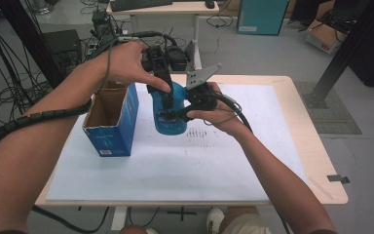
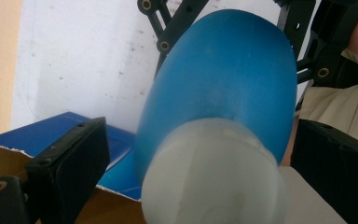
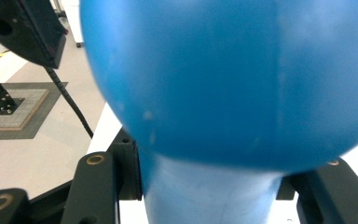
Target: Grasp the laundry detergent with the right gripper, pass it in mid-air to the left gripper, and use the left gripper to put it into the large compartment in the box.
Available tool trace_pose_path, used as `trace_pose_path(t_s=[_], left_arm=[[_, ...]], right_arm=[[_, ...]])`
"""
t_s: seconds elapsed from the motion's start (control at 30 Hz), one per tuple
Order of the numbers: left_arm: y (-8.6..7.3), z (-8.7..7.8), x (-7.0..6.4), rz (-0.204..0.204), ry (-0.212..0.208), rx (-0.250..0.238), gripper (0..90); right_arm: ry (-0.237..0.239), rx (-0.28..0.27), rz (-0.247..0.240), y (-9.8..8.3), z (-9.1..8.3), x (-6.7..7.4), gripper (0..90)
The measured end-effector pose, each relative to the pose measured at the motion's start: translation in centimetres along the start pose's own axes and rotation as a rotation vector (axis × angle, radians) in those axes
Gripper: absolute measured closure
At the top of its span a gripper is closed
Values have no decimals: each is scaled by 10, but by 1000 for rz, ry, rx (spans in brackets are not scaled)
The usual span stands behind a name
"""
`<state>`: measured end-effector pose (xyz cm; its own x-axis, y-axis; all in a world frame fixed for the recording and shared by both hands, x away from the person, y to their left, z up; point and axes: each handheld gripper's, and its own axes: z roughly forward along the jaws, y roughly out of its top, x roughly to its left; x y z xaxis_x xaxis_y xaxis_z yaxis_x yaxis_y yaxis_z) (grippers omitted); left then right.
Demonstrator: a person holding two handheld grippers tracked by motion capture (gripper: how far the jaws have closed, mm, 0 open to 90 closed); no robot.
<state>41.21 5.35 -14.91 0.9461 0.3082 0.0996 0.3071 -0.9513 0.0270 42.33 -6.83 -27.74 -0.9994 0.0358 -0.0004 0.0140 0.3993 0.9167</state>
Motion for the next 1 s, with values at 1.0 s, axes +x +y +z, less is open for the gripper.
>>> trace_pose_path(t_s=[1.0], left_arm=[[-1, 5, -3, -57, -15, -42, 52]], right_arm=[[12, -7, -14, 1, 3, 0, 442]])
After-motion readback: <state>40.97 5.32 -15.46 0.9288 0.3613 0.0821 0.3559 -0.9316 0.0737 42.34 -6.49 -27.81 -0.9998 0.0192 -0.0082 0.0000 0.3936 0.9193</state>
